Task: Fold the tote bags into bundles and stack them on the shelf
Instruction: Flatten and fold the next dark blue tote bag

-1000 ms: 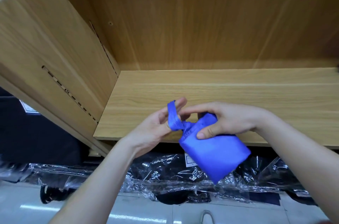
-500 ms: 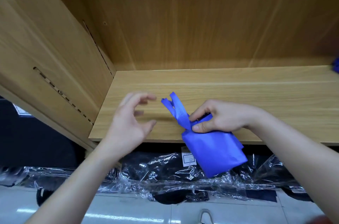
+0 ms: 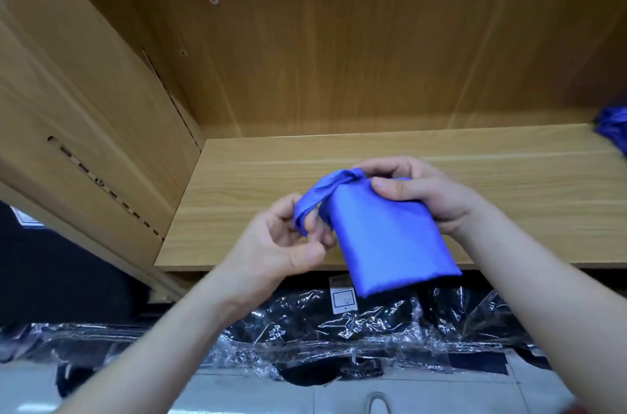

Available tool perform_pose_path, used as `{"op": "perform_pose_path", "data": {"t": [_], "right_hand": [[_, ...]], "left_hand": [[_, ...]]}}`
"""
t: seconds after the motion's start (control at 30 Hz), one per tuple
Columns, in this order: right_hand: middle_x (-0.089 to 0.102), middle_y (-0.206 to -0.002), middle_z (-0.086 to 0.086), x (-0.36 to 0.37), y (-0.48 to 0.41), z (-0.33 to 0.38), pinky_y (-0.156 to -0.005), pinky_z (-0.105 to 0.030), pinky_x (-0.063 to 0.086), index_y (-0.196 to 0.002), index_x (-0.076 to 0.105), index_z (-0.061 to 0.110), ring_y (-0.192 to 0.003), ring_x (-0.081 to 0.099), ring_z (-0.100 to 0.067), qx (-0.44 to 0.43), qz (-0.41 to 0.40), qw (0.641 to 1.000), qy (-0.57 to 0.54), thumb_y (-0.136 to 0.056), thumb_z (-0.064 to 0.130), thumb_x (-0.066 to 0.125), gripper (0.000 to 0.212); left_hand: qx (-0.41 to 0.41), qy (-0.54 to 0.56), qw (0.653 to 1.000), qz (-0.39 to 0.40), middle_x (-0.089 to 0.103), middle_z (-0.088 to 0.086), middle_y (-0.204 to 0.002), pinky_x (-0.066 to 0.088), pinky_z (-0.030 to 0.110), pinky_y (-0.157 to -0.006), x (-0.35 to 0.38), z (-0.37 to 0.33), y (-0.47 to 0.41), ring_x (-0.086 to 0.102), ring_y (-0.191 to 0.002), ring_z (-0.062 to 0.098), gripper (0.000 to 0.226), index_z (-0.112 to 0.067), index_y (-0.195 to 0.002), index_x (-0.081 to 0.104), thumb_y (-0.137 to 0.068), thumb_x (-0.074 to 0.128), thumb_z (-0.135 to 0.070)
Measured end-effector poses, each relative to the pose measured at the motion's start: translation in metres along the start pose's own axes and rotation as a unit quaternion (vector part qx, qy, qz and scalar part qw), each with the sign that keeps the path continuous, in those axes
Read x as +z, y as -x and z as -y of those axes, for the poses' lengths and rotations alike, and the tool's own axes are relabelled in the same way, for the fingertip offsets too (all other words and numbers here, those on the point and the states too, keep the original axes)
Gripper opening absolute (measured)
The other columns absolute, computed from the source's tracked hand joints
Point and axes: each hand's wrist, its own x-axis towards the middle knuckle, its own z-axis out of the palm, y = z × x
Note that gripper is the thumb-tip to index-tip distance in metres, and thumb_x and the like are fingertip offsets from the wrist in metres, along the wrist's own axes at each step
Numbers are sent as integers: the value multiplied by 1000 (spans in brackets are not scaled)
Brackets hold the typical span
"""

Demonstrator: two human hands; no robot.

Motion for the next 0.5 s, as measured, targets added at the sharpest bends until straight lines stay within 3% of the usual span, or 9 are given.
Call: {"op": "perform_pose_path", "data": {"t": [0.07,0.17,0.27,0.33,0.43,0.5], "right_hand": [[74,-93,-2,4,-3,-10,-71,-24,56,-96,77,19,-79,69,-12,-29,-31,998,-38,-50,41,93,53],[74,-92,-4,7,-6,-19,-69,-26,57,-94,77,18,-78,70,-14,-52,-61,993,-83,-50,37,94,51],[73,-94,-7,9,-9,-22,-72,-27,56,-96,76,15,-80,69,-16,-64,-81,991,-84,-53,37,92,51],[73,-94,-5,10,-11,-24,-73,-25,56,-96,77,17,-80,68,-14,-70,-99,990,-78,-57,35,89,44],[73,-93,-3,14,-16,-27,-71,-23,55,-93,77,19,-79,68,-12,-65,-142,986,-56,-64,27,80,30],[72,-95,-4,14,-16,-29,-70,-24,56,-95,75,20,-80,67,-13,-47,-159,985,-54,-65,22,84,31]], "left_hand": [[15,27,999,-25,55,-6,-87,48,19,-70,19,18,4,52,-78,7,53,-22,-86,52,-51,91,-13],[47,12,995,-86,54,-10,-99,46,20,-76,35,26,7,51,-93,8,74,-19,-96,48,-43,96,-39],[43,-34,992,-112,55,-16,-103,44,27,-80,33,25,8,52,-96,9,79,-20,-99,48,-39,96,-36],[28,-76,985,-151,58,-16,-103,45,38,-75,28,23,9,55,-89,15,68,-27,-96,53,-41,91,-25],[26,-107,974,-196,62,-13,-96,50,52,-68,21,19,7,56,-82,19,49,-36,-86,61,-48,89,-28],[31,-137,969,-205,64,-10,-92,53,47,-66,16,18,4,59,-90,16,39,-37,-84,62,-53,86,-33]]}}
